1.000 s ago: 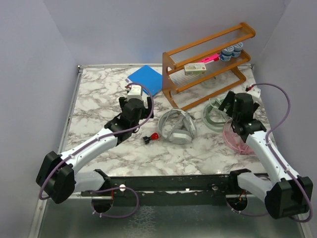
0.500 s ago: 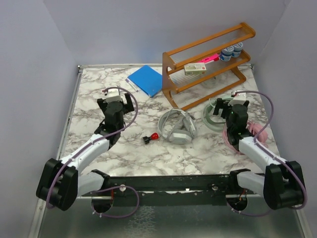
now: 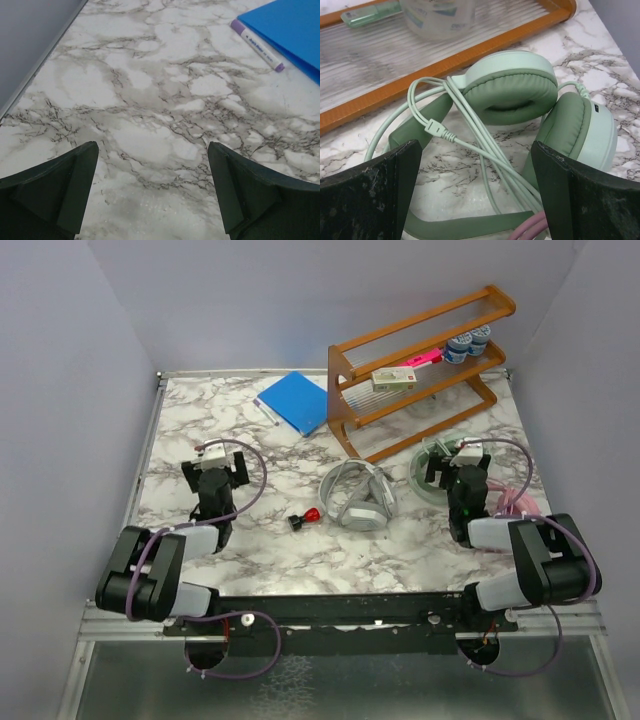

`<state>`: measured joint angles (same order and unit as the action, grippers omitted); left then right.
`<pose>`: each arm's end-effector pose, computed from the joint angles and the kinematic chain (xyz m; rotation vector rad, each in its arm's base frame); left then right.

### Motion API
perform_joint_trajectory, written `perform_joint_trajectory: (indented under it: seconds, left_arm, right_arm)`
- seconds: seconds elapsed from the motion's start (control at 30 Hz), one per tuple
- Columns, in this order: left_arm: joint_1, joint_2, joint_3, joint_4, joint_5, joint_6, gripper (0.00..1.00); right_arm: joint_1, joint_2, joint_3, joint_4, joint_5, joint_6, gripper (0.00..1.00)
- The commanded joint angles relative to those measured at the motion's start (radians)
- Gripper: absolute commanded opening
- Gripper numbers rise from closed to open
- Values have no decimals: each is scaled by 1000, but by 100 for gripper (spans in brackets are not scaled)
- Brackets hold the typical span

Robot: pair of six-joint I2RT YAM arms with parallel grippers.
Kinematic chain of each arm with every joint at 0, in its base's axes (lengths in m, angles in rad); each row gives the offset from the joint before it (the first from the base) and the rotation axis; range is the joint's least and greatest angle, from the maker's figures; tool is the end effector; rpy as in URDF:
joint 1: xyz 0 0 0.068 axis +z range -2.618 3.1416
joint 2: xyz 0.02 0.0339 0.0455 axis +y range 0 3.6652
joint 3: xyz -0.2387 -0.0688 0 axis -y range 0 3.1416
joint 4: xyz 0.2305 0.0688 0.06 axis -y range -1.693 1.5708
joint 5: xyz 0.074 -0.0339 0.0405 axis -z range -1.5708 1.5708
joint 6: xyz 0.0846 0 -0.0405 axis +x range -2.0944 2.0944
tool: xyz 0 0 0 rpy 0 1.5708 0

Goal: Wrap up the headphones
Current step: Reset both arms

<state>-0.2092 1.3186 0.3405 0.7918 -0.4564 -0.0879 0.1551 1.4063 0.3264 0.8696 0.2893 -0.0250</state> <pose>0.2878 -0.0230 0.1592 -0.2250 1.7267 0.1829 0.2944 0.0216 0.1416 0.0484 1.7745 -0.1635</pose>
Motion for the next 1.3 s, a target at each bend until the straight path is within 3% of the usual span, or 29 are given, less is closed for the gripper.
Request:
perform_joint_trajectory:
  seconds: [0.0, 0.2, 0.43, 0.5, 0.57, 0.63, 0.7, 0.8, 1.27]
  left_arm:
    - [3, 119, -94, 333, 39, 83, 99]
    - [28, 350, -126, 624, 109, 135, 99]
    - [39, 340, -65, 477, 103, 104, 99]
    - [39, 339, -68, 486, 96, 102, 99]
    - [39, 340, -68, 487, 93, 102, 99]
    - [39, 341, -68, 488, 91, 102, 99]
    - [39, 341, -67, 488, 93, 102, 99]
    - [39, 341, -67, 488, 92, 102, 99]
    - [41, 341, -62, 473, 101, 99, 99]
  right_arm:
    - [-6, 71, -54, 250, 15, -31, 99]
    - [-10, 160, -68, 369, 25, -34, 97]
    - [-45, 189, -59, 352, 0, 3, 96]
    - [-56, 237, -81, 469, -11, -5, 93]
    - [-59, 207, -64, 366, -16, 15, 93]
    - [-60, 236, -79, 457, -17, -2, 92]
    - [-60, 206, -73, 391, -15, 10, 100]
    - [-60, 229, -84, 454, -16, 0, 100]
    - [-60, 220, -80, 428, -12, 5, 100]
